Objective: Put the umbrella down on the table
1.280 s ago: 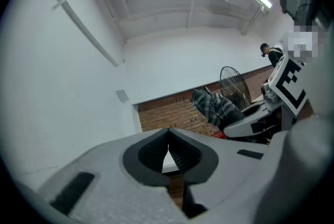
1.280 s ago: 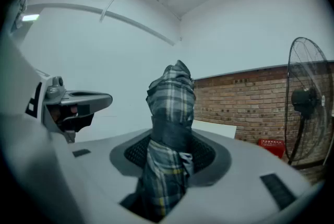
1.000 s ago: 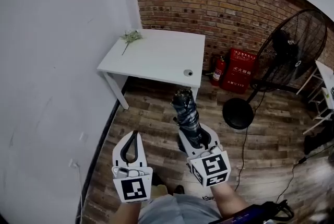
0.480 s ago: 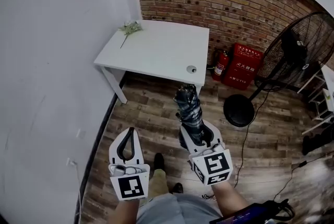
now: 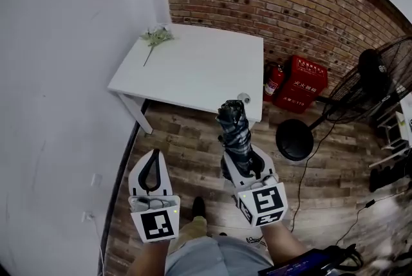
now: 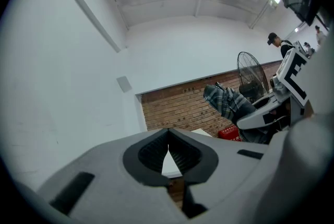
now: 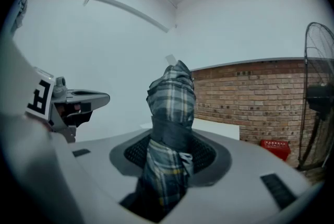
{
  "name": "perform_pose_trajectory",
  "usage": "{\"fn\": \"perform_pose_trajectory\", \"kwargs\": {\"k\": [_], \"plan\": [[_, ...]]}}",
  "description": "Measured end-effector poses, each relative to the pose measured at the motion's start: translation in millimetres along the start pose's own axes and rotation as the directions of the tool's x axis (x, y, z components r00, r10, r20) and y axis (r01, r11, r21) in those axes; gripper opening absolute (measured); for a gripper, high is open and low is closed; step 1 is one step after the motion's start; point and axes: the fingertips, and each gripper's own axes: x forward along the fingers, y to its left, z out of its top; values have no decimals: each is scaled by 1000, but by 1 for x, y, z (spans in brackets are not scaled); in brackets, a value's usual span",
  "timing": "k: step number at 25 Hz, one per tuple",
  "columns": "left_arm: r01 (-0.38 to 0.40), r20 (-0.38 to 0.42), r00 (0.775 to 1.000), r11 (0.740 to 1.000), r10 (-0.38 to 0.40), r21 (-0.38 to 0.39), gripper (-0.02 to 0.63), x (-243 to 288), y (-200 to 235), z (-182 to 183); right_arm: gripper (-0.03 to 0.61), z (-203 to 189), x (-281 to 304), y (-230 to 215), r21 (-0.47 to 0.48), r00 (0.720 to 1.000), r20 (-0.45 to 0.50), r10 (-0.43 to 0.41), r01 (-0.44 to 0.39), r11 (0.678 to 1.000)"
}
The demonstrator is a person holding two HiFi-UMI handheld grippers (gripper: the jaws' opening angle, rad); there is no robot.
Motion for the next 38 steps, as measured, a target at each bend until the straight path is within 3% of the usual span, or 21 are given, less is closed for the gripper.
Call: {"fn": "perform_pose_trajectory", "kwargs": {"k": [16,29,38], "plan": [[42,76,996,999,-44,27,8,105,74,8,181,51,120,-5,-23,997,61,-52,54,998],[72,58,996,997,-72,15,8,148,68,-5,181,57,148,-34,-31,995,61,-81,83,996],[77,5,997,997,-77,27,8,210,70,-21,181,55,197,-72,7,996,43,-83,83,997]]}}
